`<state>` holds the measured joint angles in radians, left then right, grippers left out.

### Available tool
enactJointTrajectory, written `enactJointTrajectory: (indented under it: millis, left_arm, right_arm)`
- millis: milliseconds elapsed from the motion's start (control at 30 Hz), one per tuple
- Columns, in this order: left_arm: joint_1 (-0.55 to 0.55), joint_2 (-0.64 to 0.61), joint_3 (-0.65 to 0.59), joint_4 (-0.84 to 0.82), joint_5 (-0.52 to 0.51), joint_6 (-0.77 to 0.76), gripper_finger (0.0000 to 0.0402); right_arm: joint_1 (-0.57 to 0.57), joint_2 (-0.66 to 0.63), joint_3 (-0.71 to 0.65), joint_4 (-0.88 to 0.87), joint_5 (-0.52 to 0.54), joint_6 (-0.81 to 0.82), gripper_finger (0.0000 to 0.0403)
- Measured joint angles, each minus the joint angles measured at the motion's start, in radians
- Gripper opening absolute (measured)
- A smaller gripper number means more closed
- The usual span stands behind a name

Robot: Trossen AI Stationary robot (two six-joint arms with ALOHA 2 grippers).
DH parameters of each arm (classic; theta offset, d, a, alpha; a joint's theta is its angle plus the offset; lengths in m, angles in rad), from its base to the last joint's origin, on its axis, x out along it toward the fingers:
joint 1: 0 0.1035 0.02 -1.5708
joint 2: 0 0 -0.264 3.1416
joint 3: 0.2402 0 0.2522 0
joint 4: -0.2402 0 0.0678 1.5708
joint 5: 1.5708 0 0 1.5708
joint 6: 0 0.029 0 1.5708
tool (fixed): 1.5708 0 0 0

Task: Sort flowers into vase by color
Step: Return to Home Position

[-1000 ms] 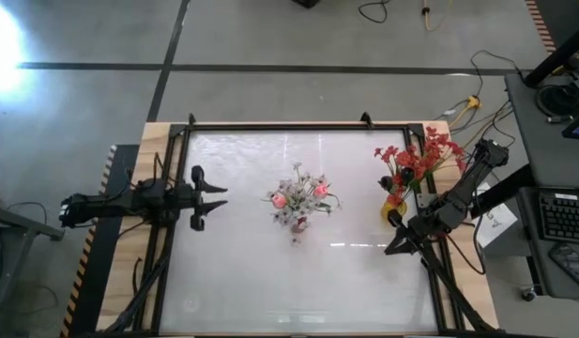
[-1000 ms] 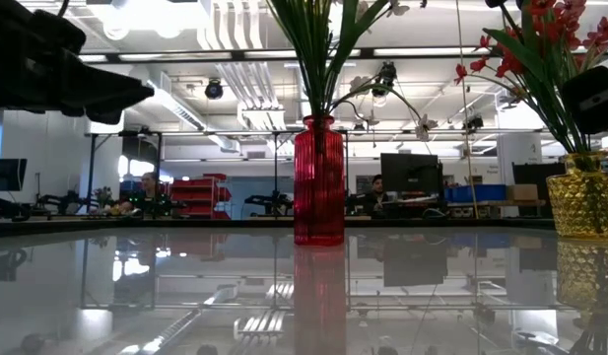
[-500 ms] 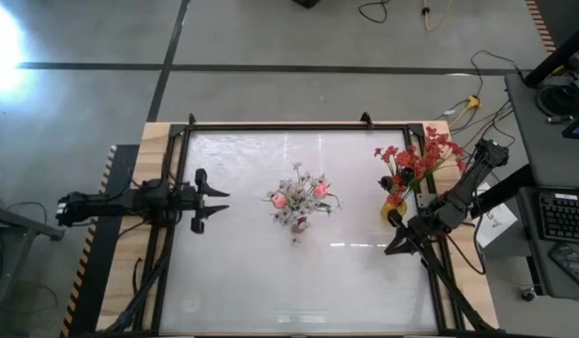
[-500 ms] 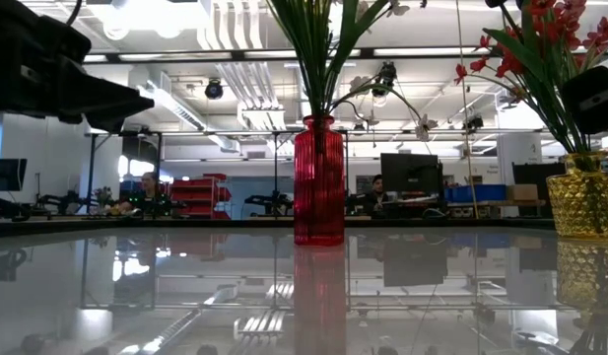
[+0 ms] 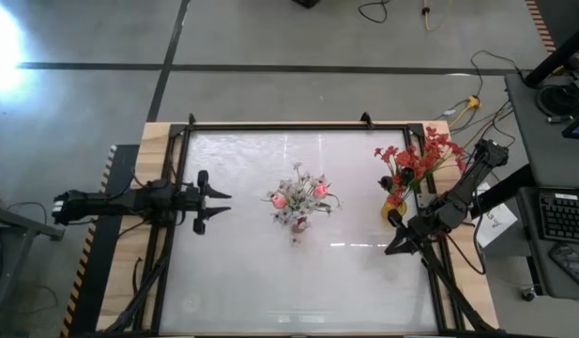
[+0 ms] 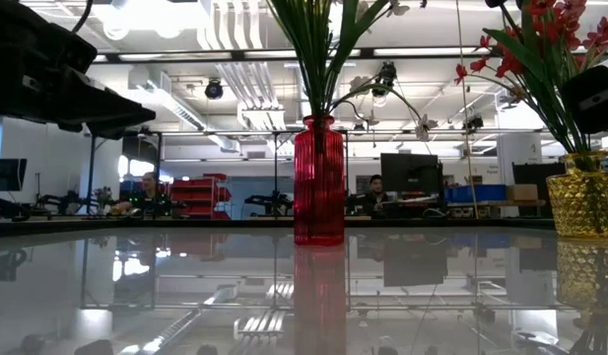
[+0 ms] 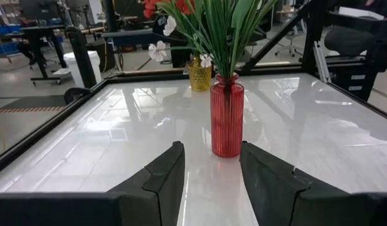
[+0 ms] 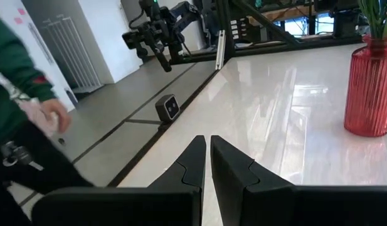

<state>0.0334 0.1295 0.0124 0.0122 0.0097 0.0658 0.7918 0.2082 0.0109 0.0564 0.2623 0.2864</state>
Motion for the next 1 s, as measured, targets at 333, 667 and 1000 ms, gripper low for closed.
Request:
enactJointTrajectory:
  millis: [333, 667, 1000]
  left_arm:
    - [0.000, 0.031, 0.000, 0.001, 0.000, 0.000, 0.0141]
    - [0.000, 0.055, 0.000, 0.002, 0.000, 0.000, 0.0141]
    - [0.000, 0.063, 0.000, 0.002, 0.000, 0.000, 0.0141]
  right_arm:
    - [0.000, -0.022, 0.000, 0.001, 0.000, -0.001, 0.0018]
    - [-0.020, -0.021, 0.000, 0.000, 0.000, -0.002, 0.0018]
    - [-0.112, -0.024, 0.000, 0.000, 0.000, -0.002, 0.0018]
